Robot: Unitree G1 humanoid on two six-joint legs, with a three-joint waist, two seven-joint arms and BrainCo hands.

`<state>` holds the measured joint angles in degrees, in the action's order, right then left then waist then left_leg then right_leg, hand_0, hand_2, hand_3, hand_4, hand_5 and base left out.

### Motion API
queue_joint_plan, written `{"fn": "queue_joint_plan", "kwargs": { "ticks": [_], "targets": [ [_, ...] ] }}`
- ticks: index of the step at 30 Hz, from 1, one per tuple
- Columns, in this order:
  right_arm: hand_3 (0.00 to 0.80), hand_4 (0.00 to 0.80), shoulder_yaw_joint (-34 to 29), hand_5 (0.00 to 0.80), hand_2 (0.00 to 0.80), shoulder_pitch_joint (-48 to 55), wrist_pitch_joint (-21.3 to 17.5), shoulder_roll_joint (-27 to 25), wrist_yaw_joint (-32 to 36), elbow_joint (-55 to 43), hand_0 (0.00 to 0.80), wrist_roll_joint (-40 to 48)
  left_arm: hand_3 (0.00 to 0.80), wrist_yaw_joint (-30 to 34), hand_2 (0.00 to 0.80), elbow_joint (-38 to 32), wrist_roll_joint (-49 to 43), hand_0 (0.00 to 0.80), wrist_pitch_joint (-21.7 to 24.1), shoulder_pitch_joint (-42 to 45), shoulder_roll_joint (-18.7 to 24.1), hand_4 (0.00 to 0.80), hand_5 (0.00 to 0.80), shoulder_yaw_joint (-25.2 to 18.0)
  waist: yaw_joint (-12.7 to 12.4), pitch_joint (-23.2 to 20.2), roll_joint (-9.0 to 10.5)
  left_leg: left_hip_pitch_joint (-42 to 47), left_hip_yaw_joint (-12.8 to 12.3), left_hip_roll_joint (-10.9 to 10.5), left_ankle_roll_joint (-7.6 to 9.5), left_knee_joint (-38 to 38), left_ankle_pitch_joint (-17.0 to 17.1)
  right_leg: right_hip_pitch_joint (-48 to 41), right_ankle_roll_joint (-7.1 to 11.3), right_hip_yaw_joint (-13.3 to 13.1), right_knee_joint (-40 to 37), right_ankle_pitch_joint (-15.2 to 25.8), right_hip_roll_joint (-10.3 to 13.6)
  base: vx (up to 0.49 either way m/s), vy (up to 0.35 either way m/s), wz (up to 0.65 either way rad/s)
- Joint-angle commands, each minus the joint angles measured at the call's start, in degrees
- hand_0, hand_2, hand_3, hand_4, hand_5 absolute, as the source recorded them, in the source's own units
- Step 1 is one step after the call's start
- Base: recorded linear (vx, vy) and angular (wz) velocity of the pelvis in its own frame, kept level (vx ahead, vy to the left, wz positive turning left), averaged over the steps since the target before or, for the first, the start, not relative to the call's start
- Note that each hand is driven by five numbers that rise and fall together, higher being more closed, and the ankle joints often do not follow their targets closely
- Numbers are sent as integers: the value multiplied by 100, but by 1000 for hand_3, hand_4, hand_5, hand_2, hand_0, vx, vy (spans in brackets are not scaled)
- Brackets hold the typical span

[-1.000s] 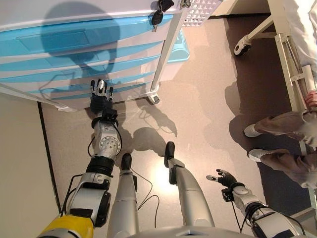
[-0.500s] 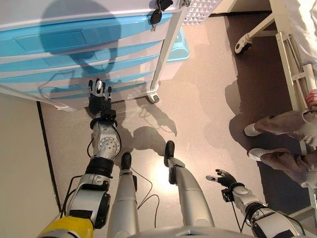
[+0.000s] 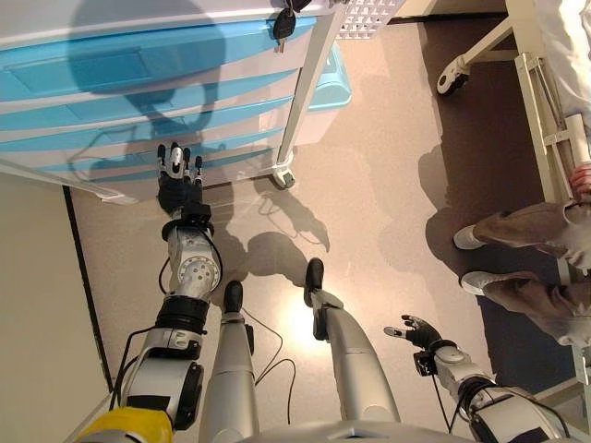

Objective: Open the drawer and pick up the medicine

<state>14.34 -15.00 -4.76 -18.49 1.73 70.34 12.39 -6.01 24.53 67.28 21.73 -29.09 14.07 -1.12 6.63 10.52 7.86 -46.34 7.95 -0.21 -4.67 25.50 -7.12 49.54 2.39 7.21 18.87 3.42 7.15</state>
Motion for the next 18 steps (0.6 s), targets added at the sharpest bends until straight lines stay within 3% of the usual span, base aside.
{"fn": "queue_joint_plan", "kwargs": {
  "ticks": [1,18],
  "targets": [
    [0,0,166,0,0,294,-69,-319,45,198,0,-58,0,459,0,-1309,-42,0,684,-338,771,0,0,-620,-141,-359,-90,-258,56,-340,373,-492,593,-186,288,200,329,-376,28,0,0,0],
    [0,0,164,0,0,364,-86,-366,122,234,0,-192,0,611,0,-2099,-238,0,707,-190,787,0,0,-584,-189,-400,-130,-268,68,-362,387,-467,588,-194,289,215,372,-388,43,0,0,1]
  ]
}}
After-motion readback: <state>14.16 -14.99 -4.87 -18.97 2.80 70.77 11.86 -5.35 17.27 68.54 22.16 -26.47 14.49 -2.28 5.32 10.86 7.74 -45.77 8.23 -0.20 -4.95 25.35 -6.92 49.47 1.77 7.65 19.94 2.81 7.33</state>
